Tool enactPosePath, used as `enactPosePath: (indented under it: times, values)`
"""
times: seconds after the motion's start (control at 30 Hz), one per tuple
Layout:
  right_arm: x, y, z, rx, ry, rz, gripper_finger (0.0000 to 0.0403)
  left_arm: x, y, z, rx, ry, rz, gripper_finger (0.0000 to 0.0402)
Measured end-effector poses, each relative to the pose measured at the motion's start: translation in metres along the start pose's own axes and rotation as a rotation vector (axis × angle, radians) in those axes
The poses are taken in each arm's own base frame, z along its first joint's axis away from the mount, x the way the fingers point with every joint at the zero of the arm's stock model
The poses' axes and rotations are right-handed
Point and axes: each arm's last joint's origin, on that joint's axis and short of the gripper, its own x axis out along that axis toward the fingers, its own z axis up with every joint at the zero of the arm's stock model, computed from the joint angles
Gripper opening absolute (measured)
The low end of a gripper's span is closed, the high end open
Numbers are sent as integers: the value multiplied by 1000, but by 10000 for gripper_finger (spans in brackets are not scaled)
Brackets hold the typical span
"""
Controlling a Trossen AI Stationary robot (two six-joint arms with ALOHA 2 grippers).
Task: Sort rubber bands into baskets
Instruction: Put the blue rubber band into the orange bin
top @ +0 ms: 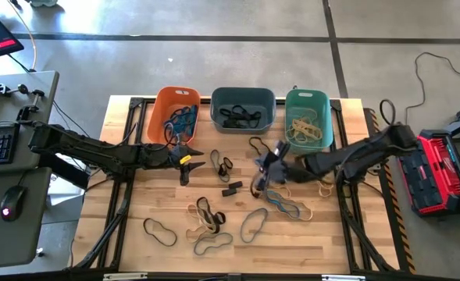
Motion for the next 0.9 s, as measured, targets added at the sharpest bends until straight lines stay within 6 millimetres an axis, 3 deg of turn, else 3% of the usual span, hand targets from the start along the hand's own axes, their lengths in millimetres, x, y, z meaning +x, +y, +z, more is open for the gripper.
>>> enactPosePath:
  times: [0.5, 0.77, 0.9]
  values:
    - [-62, 51, -53, 8, 205, 170, 0, 0, 0, -1, 2, 6, 0, 158]
    - [-74, 56, -63, 61, 244, 172, 4, 0, 0, -1, 2, 6, 0, 158]
    - [-74, 55, -64, 50, 256, 160, 32, 0, 0, -1, 1, 6, 0, 158]
